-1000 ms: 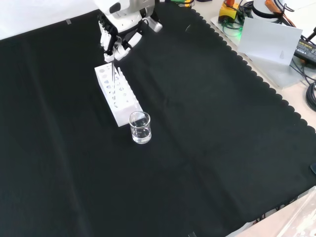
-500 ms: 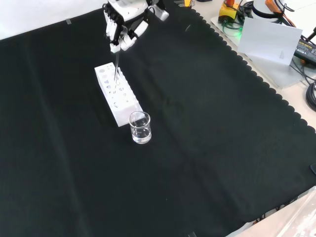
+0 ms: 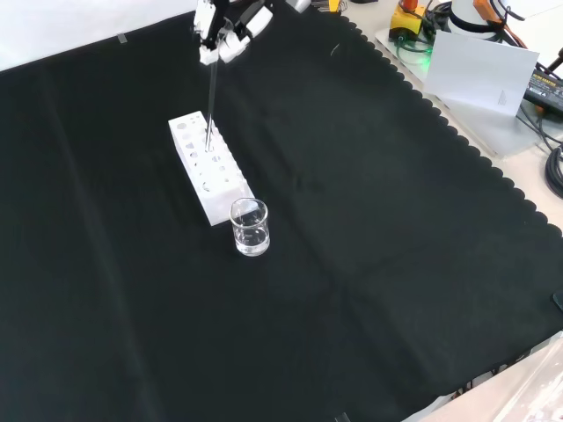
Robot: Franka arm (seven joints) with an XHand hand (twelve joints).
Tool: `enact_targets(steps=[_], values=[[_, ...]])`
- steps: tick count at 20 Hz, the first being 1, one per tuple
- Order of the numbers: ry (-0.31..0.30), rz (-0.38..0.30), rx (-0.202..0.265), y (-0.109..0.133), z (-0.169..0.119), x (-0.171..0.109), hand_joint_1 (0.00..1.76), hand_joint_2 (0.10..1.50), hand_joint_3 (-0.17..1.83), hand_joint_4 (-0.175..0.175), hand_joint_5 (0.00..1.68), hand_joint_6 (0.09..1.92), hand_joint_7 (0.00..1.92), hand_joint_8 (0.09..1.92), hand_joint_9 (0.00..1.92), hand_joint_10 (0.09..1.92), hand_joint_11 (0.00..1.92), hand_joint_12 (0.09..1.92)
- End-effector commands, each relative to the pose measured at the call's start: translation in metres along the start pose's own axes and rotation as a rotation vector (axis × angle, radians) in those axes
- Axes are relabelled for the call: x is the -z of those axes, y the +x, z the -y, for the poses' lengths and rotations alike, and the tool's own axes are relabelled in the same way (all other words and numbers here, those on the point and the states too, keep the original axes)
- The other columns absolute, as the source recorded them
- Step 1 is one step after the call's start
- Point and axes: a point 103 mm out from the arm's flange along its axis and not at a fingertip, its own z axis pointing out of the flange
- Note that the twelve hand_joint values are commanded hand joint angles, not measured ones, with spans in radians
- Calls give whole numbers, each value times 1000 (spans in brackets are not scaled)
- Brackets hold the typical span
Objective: Take the glass rod from the white test tube rack.
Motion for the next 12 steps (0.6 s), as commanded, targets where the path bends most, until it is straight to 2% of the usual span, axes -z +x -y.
enact_targets(steps=[1,7,12], values=[[-20,-21,2,5,13,12,1313,1098,-175,-175,1259,267,1236,893,1601,829,1609,706],[-37,-30,22,12,24,19,1313,1098,-175,-175,1261,264,1236,893,1601,829,1609,709],[-43,-24,22,9,29,24,1313,1098,-175,-175,1262,262,1236,892,1601,829,1609,711]])
